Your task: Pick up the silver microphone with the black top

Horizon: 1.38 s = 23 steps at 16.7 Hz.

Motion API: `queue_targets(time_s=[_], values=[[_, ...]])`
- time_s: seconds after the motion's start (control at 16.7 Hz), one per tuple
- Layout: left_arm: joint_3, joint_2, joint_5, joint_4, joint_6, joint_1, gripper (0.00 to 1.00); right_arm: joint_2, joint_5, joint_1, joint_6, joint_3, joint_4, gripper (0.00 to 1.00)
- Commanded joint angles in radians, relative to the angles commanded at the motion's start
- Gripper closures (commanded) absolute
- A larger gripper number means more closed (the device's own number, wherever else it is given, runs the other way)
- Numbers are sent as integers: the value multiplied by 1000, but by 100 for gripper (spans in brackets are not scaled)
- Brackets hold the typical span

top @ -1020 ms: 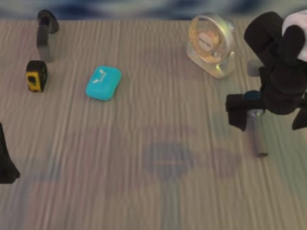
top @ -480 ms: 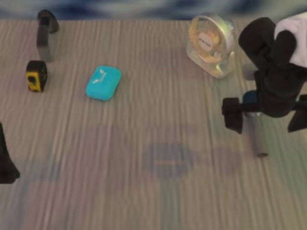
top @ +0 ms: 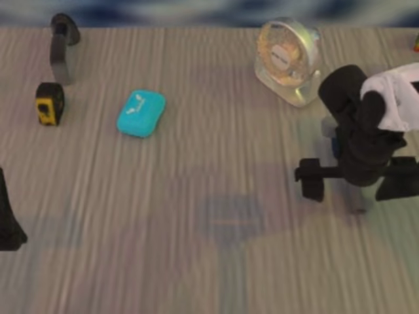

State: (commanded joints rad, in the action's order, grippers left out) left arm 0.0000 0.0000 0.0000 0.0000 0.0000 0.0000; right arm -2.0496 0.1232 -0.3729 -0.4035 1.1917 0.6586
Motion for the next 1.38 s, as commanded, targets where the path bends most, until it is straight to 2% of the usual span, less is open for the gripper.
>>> queue_targets(time_s=[0.3, 1.08, 1.38], values=[[0, 0, 0, 0, 0, 0, 0, -6, 0, 1, 1, -6, -10, 0], [0, 0, 0, 0, 0, 0, 0, -6, 0, 1, 1, -6, -10, 98], [0, 0, 0, 0, 0, 0, 0, -6, 0, 1, 1, -6, -10, 100]])
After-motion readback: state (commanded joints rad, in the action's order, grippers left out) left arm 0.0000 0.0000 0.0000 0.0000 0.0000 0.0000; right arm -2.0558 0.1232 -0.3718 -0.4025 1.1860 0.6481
